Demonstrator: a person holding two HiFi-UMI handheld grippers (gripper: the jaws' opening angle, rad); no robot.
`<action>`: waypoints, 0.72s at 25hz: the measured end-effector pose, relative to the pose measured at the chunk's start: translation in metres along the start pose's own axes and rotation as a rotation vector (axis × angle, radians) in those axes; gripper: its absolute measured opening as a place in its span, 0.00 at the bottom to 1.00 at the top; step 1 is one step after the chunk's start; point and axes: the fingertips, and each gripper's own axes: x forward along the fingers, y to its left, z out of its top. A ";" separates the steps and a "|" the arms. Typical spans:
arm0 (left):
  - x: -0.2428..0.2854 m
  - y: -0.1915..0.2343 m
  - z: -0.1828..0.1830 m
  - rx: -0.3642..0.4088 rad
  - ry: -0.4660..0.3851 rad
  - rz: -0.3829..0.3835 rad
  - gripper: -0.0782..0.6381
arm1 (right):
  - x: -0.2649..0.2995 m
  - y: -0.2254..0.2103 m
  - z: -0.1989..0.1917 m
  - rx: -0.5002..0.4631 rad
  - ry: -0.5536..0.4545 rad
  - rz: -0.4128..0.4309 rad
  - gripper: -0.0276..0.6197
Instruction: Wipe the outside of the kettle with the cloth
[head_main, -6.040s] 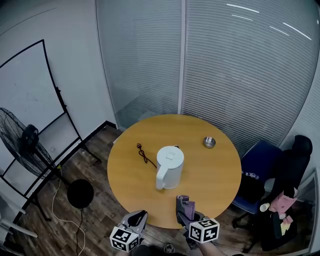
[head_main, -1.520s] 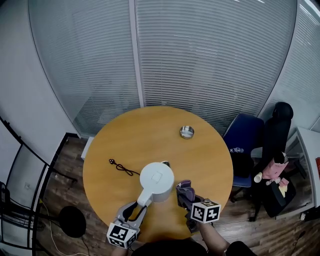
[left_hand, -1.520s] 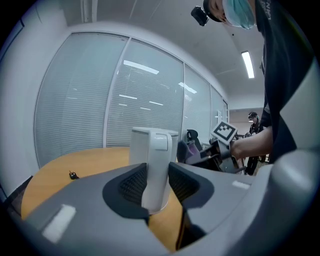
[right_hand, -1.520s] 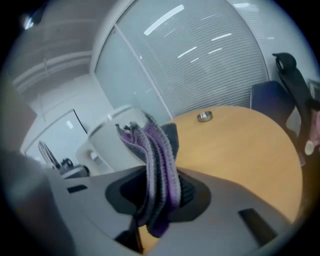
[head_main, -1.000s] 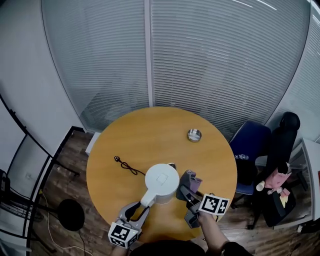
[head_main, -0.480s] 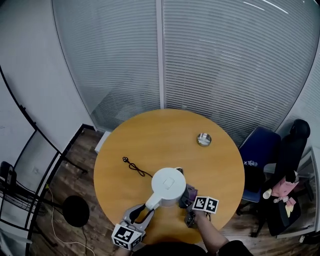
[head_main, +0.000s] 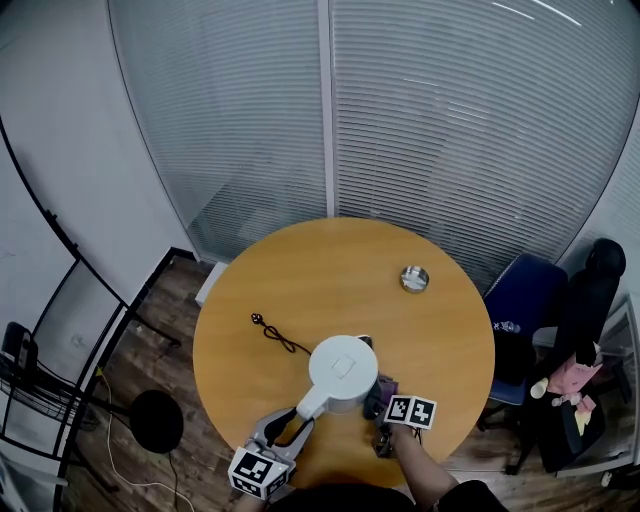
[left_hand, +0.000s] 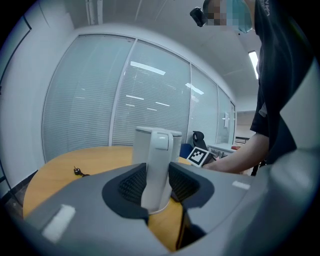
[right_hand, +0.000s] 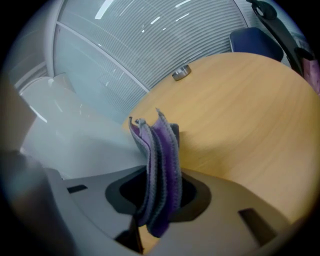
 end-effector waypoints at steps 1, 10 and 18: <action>0.000 -0.001 0.000 0.002 0.002 -0.004 0.31 | -0.006 0.003 0.002 -0.015 -0.016 -0.001 0.21; -0.005 -0.004 0.003 0.022 0.002 -0.089 0.31 | -0.086 0.050 0.012 -0.077 -0.270 0.021 0.21; -0.028 0.009 -0.004 0.053 0.011 -0.177 0.27 | -0.138 0.089 -0.010 -0.059 -0.452 0.032 0.21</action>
